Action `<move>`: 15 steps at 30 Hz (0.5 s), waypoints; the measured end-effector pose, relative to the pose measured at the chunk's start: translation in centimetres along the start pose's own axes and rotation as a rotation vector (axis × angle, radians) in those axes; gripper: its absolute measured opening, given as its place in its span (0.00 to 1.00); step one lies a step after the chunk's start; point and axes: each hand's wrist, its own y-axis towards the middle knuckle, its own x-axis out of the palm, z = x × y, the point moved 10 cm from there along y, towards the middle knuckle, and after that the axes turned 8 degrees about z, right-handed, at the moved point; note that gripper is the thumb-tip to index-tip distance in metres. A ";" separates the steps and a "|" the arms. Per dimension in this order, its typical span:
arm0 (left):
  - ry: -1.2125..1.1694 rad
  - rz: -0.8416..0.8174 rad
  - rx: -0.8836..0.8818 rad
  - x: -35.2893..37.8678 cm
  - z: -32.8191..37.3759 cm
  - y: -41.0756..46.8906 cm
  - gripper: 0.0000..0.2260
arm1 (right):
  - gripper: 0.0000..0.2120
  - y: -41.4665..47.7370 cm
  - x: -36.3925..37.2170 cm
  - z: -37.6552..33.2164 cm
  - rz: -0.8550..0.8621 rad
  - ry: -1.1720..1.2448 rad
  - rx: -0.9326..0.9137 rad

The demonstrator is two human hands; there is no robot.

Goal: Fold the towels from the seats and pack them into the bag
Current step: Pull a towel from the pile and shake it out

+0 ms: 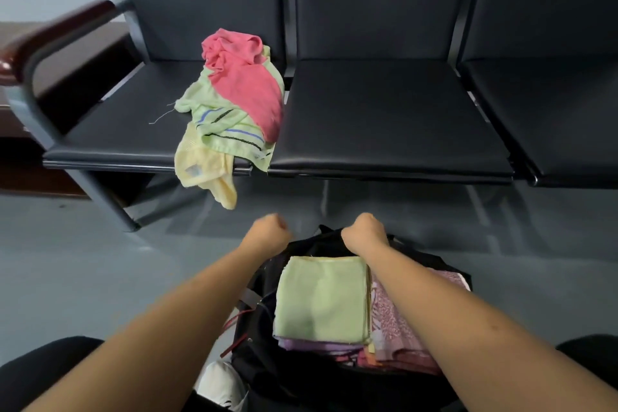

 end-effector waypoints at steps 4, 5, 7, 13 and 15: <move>-0.161 0.185 0.050 -11.2 2.4 2.3 0.05 | 0.03 2.3 -0.9 -5.6 -0.023 0.252 -0.056; -0.182 0.234 0.040 -13.7 2.2 2.6 0.05 | 0.03 2.8 -1.4 -7.1 -0.013 0.286 -0.100; -0.146 0.356 0.017 -17.3 0.7 3.3 0.06 | 0.08 3.0 -2.7 -10.7 0.020 0.277 -0.225; -0.017 0.539 0.072 -19.2 -3.9 6.7 0.21 | 0.13 3.6 -4.8 -20.6 0.128 0.215 -0.478; 0.009 0.550 0.169 -19.2 -3.8 7.7 0.26 | 0.12 4.0 -4.3 -24.0 0.128 0.209 -0.540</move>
